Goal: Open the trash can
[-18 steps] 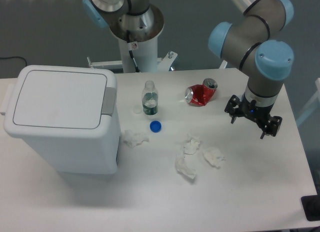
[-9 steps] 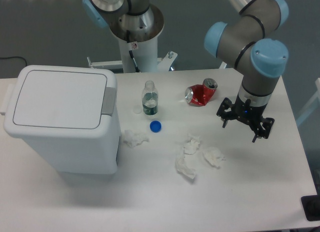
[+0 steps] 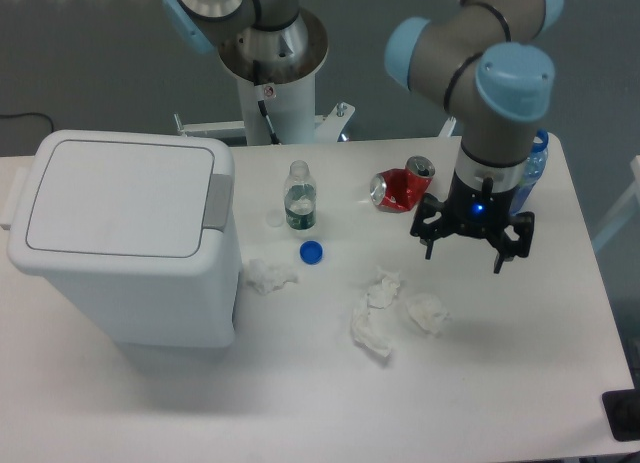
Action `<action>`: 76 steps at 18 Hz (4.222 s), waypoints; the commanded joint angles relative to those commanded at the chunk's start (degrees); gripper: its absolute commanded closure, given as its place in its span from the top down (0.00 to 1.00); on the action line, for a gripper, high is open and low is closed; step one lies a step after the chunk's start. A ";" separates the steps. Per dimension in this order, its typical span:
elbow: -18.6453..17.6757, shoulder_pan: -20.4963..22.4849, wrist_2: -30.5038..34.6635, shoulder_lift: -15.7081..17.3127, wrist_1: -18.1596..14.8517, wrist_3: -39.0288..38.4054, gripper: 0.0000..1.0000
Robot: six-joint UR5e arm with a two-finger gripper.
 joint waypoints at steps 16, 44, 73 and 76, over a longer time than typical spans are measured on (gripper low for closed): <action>-0.62 -5.80 -11.77 7.30 -2.18 -24.63 1.00; -4.57 -10.20 -17.58 13.81 -9.41 -27.18 1.00; -6.68 -10.64 -17.14 13.89 -8.88 -27.18 1.00; -6.68 -10.73 -17.14 13.81 -8.88 -27.18 1.00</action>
